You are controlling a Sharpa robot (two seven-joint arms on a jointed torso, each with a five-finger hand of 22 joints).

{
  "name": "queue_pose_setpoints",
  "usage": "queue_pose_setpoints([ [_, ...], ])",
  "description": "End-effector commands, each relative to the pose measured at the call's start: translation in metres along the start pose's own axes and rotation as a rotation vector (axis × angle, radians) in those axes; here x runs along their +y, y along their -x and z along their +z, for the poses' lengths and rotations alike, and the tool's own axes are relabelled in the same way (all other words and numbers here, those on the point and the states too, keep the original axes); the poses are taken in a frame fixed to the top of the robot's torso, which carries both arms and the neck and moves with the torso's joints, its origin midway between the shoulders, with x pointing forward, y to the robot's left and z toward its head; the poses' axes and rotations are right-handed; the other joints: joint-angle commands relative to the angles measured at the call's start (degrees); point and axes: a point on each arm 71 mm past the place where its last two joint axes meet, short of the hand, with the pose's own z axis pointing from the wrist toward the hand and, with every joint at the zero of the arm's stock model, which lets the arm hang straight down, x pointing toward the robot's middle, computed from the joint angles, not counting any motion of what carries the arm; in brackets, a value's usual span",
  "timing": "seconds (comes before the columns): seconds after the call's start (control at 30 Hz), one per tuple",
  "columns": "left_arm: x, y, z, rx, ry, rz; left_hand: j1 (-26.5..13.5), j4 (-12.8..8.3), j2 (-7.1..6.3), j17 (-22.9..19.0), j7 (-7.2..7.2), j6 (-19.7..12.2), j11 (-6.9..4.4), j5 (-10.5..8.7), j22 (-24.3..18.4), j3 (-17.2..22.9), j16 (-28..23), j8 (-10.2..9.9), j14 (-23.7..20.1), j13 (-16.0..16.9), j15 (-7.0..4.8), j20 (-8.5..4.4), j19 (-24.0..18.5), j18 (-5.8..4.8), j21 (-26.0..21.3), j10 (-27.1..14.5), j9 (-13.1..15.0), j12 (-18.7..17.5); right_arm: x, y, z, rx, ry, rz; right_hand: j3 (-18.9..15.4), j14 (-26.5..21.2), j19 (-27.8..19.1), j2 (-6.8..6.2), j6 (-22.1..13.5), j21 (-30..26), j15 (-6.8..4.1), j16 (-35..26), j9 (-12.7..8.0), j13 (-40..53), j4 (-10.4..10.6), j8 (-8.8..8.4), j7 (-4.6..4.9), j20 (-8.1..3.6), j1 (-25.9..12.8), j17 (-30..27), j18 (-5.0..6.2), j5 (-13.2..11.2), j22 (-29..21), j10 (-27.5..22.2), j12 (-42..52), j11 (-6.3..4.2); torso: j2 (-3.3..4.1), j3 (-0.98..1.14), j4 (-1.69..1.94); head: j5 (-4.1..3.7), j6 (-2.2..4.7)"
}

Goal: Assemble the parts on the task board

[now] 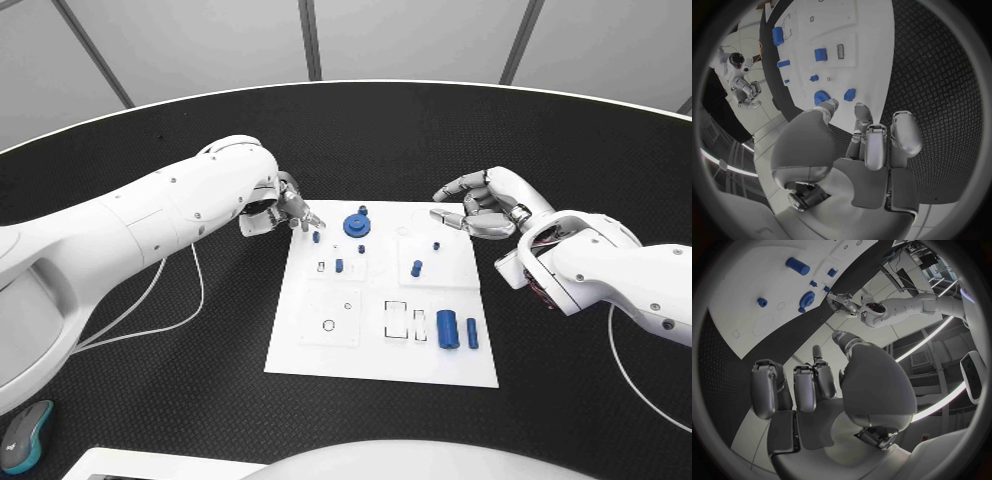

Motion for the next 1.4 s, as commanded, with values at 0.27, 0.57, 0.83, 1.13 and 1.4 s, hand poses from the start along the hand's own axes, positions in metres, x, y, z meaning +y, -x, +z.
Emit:
queue_pose_setpoints([
  [0.27, -0.0023, -0.0023, 0.0005, 0.012, -0.004, 0.008, 0.29, -0.02, 1.09, 11.80, -0.09, 0.87, -0.08, -0.34, 0.54, -0.52, 0.24, -0.33, 4.97, 0.14, 0.43, 0.05, 0.56, 0.41, 0.50, 0.42, -0.23, 0.56, 0.0002, -0.0001, -0.0001, 0.000, 0.000, 0.000, -0.02, 4.92, 2.87, 0.23, -0.18, -0.18, -0.47, -0.16, 0.00, 6.52, 0.35, 0.12, -0.04, -0.56, -0.49, 11.06, 0.63, 0.11, 9.42, -0.24, -0.21, -0.18, 0.04, 0.07, 0.00, -0.02, -0.04],
  [0.57, -0.0038, -0.0038, 0.0012, 0.017, -0.008, 0.011, 1.11, -0.13, 1.58, 11.91, -0.17, 1.14, -0.18, -0.27, 0.73, -0.40, 0.30, -0.49, 5.01, 0.12, 0.35, 0.00, 0.66, 0.38, 0.63, 0.62, -0.52, 0.63, 0.0006, -0.0003, -0.0003, 0.001, 0.001, 0.001, -0.08, 4.93, 2.93, 0.29, -0.19, -0.08, -0.50, -0.15, 0.01, 6.60, 0.45, 0.18, -0.07, -0.58, -0.41, 11.10, 0.60, 0.19, 9.51, -0.14, -0.11, -0.21, 0.02, 0.03, 0.02, -0.08, -0.08],
  [0.83, -0.0037, -0.0044, 0.0019, 0.021, -0.006, 0.012, 1.53, -0.13, 1.85, 12.00, -0.20, 1.29, -0.21, -0.25, 0.99, -0.30, 0.35, -0.57, 5.05, 0.15, 0.31, -0.02, 0.77, 0.33, 0.77, 0.75, -0.68, 0.70, 0.0010, -0.0006, -0.0002, 0.001, 0.002, 0.001, -0.08, 4.93, 2.93, 0.29, -0.19, -0.08, -0.50, -0.15, 0.01, 6.60, 0.45, 0.18, -0.07, -0.58, -0.41, 11.10, 0.60, 0.19, 9.51, -0.14, -0.11, -0.21, 0.02, 0.04, -0.07, -0.11, -0.17],
  [1.13, -0.0034, -0.0052, 0.0026, 0.029, -0.002, 0.016, 2.56, -0.22, 2.24, 12.03, -0.29, 1.58, -0.30, -0.21, 1.21, -0.06, 0.37, -0.70, 5.06, 0.12, 0.24, -0.07, 0.86, 0.29, 0.89, 0.90, -0.96, 0.74, 0.0011, -0.0005, -0.0006, 0.002, 0.002, 0.002, -0.08, 4.94, 2.91, 0.30, -0.18, -0.14, -0.51, -0.13, 0.01, 6.63, 0.46, 0.20, -0.08, -0.59, -0.37, 11.13, 0.62, 0.22, 9.47, -0.11, -0.08, -0.21, 0.00, 0.03, 0.00, -0.19, -0.28],
  [1.4, -0.0036, -0.0056, 0.0031, 0.031, -0.001, 0.017, 3.18, -0.24, 2.53, 12.02, -0.35, 1.77, -0.36, -0.18, 1.39, 0.12, 0.37, -0.76, 5.07, 0.20, 0.20, -0.10, 0.93, 0.26, 0.99, 1.04, -1.12, 0.82, 0.0014, -0.0006, -0.0007, 0.002, 0.002, 0.002, -0.08, 4.94, 2.91, 0.30, -0.18, -0.14, -0.51, -0.13, 0.01, 6.63, 0.46, 0.20, -0.08, -0.59, -0.37, 11.13, 0.62, 0.22, 9.47, -0.11, -0.08, -0.21, 0.05, 0.03, -0.01, -0.25, -0.39],
])
